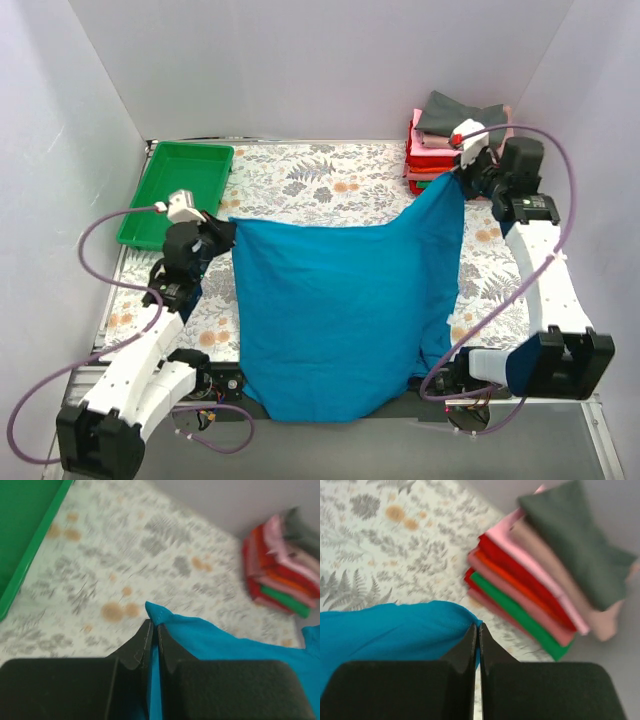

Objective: Fold and stack the t-shirts
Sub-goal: Flatten the tshirt out, then fold the tshirt

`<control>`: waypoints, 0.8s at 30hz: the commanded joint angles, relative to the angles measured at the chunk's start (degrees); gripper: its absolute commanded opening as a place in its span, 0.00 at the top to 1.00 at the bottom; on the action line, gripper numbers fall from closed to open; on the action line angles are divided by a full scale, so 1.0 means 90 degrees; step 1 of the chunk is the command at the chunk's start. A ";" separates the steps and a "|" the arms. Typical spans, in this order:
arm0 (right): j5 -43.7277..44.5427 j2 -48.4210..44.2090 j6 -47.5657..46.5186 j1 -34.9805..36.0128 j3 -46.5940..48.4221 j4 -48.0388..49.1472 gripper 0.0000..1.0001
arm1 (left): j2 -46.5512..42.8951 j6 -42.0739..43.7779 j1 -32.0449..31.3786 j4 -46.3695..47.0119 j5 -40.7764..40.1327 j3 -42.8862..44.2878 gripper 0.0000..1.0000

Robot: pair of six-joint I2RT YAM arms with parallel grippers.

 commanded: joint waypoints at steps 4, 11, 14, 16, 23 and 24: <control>-0.0557 0.0661 0.0438 0.0033 -0.0756 0.1852 0.99 | 0.1400 0.0000 0.0083 0.1630 -0.0796 -0.0342 1.00; -0.0528 0.1706 0.0546 0.0306 -0.0503 0.2342 0.99 | 0.3169 0.0215 0.0396 0.2080 -0.0866 0.0312 1.00; -0.0508 0.1941 0.0576 0.0335 -0.0346 0.2381 0.99 | 0.3667 0.0303 0.0503 0.2129 -0.0739 0.0635 1.00; -0.0479 0.2010 0.0576 0.0335 -0.0278 0.2381 0.99 | 0.3931 0.0390 0.0552 0.2158 -0.0661 0.0801 1.00; -0.0459 0.1719 0.0469 0.0335 -0.0502 0.2381 0.99 | 0.4410 0.0625 0.0699 0.2139 -0.0534 0.1153 1.00; -0.0488 0.1640 0.0459 0.0335 -0.0560 0.2381 0.99 | 0.4468 0.0645 0.0718 0.2129 -0.0524 0.1163 1.00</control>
